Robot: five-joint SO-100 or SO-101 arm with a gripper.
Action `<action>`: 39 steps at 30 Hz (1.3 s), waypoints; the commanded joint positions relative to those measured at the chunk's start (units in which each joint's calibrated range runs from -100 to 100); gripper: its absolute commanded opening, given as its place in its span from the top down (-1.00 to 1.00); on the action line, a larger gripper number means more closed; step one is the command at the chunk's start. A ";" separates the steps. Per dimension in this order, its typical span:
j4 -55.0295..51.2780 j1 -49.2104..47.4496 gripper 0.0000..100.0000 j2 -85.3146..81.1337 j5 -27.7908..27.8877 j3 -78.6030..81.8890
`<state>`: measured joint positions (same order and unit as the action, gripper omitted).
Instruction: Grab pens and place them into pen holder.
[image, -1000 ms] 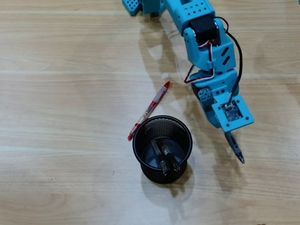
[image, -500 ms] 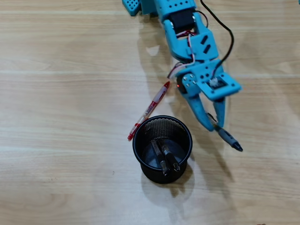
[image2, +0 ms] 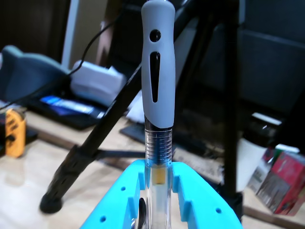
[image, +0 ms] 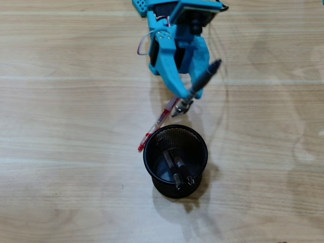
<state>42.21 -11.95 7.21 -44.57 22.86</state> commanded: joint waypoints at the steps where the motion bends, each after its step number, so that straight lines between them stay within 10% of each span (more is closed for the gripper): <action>1: 7.59 2.28 0.96 -0.36 0.15 -1.27; 39: 12.07 4.10 0.85 23.24 -8.34 -13.62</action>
<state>53.55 -8.25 31.21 -52.78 12.47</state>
